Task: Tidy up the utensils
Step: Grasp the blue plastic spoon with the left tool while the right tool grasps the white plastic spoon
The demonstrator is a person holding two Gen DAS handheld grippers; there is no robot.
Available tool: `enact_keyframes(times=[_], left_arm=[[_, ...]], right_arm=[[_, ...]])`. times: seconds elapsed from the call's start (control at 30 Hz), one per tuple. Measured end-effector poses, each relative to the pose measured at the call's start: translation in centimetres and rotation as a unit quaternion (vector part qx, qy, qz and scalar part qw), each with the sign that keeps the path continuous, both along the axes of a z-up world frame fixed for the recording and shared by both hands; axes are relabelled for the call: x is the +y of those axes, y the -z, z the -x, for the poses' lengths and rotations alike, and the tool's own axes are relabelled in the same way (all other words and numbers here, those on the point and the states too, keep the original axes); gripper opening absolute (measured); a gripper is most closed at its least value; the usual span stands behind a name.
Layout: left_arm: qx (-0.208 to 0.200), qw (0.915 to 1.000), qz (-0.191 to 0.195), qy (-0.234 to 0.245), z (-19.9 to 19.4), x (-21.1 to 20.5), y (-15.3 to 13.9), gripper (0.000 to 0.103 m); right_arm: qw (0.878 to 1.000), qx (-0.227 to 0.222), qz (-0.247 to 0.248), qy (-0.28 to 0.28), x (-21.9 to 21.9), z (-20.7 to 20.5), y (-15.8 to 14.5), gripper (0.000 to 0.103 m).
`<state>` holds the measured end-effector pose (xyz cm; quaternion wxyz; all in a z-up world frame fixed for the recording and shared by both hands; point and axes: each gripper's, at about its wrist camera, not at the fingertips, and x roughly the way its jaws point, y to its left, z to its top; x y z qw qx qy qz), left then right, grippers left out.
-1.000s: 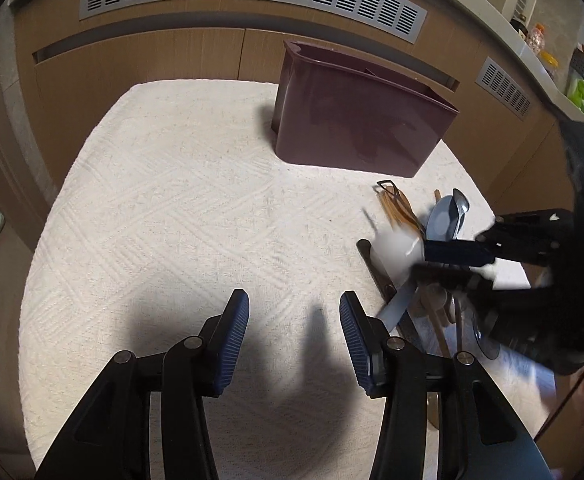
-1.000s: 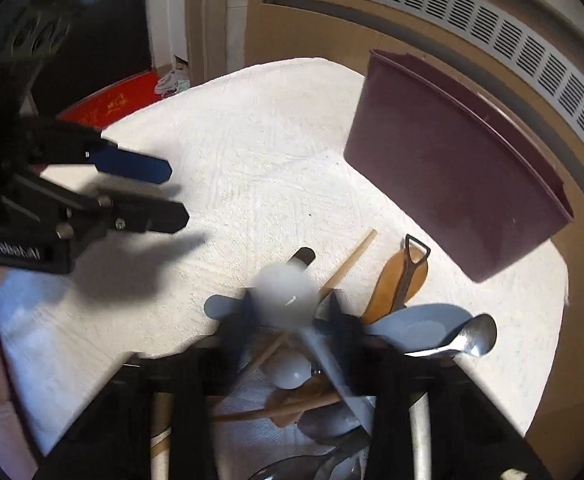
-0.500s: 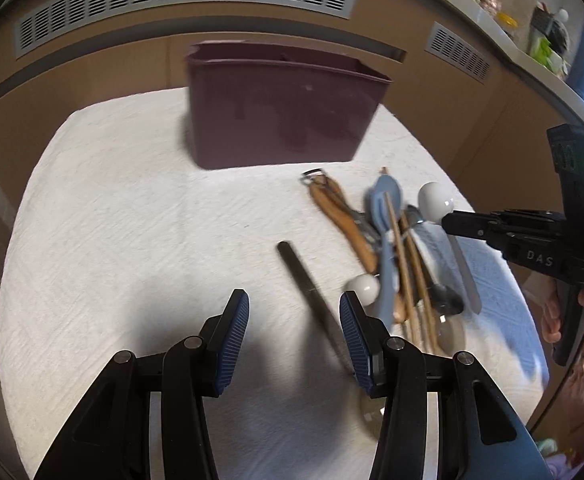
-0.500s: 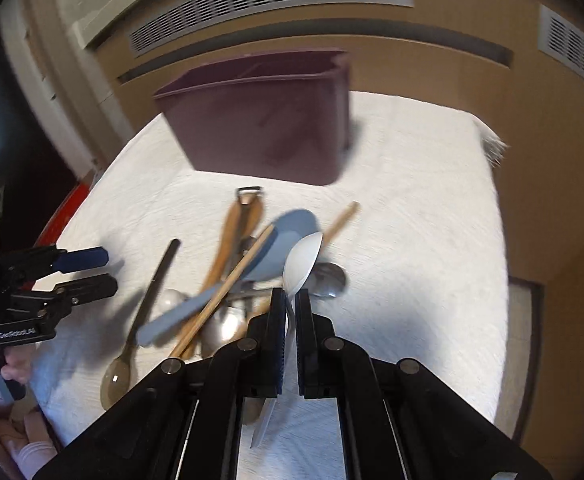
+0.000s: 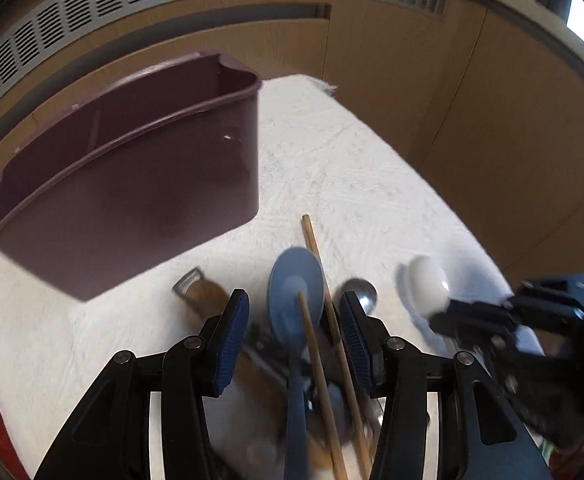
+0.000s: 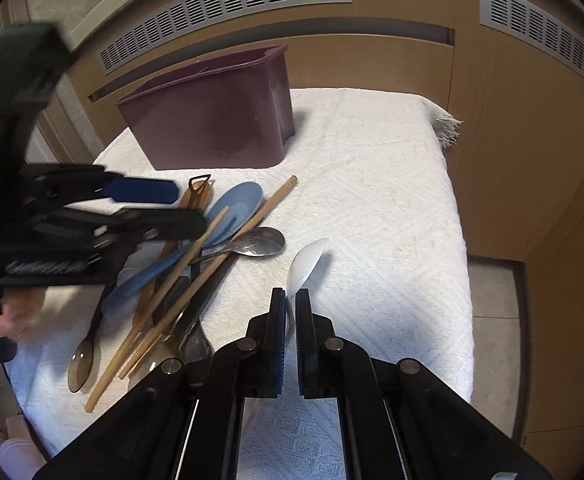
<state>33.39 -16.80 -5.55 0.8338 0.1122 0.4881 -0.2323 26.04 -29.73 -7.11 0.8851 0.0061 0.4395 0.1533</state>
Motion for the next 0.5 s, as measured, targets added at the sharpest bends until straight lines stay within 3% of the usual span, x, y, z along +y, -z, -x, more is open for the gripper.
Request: enact_keyframes(times=[0.13,0.2,0.33,0.37,0.47,0.5], left_arm=[[-0.010,0.9991,-0.039,-0.009,-0.9,-1.2,1.2,0.048],[-0.018,0.9993,-0.033,-0.001,-0.5,-0.8,1.5,0.036],[-0.040,0.9990,-0.013,-0.016,1.3,2.5,0.6,0.036],[-0.041,0.9989,-0.004,-0.023,1.8,3.6,0.3,0.036],[-0.045,0.9976,0.022,-0.048,3.1,7.2,-0.4,0.036],[-0.045,0.9970,0.034,-0.053,3.8,8.4,-0.6,0.036]], right_arm=[[1.000,0.001,-0.015,0.005,-0.4,0.1,0.2,0.004],[0.999,0.005,-0.032,0.002,-0.5,0.1,0.3,0.006],[0.999,0.001,-0.047,-0.007,-0.2,0.2,0.2,0.009],[0.999,-0.002,-0.042,-0.004,-0.1,0.2,0.1,0.014],[1.000,-0.015,-0.010,0.013,0.4,0.2,-0.1,0.052],[1.000,-0.022,-0.001,0.016,0.7,0.1,-0.1,0.056]])
